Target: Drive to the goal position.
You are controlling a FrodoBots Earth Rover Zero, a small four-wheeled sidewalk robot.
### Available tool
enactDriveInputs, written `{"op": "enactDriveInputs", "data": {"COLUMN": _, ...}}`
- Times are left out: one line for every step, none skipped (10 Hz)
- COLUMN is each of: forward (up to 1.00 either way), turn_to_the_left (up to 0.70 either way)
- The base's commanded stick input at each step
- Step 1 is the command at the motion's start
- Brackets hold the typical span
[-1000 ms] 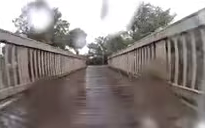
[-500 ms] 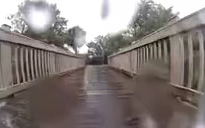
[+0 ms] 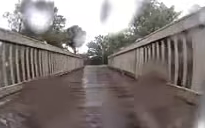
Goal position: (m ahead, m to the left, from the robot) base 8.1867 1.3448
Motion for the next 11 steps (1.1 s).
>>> {"op": "enactDriveInputs", "data": {"forward": 0.85, "turn_to_the_left": 0.00}}
{"op": "enactDriveInputs", "data": {"forward": 0.85, "turn_to_the_left": 0.00}}
{"op": "enactDriveInputs", "data": {"forward": 0.85, "turn_to_the_left": 0.00}}
{"op": "enactDriveInputs", "data": {"forward": 0.85, "turn_to_the_left": 0.00}}
{"op": "enactDriveInputs", "data": {"forward": 0.85, "turn_to_the_left": 0.00}}
{"op": "enactDriveInputs", "data": {"forward": 0.85, "turn_to_the_left": 0.00}}
{"op": "enactDriveInputs", "data": {"forward": 0.85, "turn_to_the_left": 0.00}}
{"op": "enactDriveInputs", "data": {"forward": 0.85, "turn_to_the_left": 0.00}}
{"op": "enactDriveInputs", "data": {"forward": 0.85, "turn_to_the_left": 0.04}}
{"op": "enactDriveInputs", "data": {"forward": 0.85, "turn_to_the_left": 0.34}}
{"op": "enactDriveInputs", "data": {"forward": 0.85, "turn_to_the_left": 0.17}}
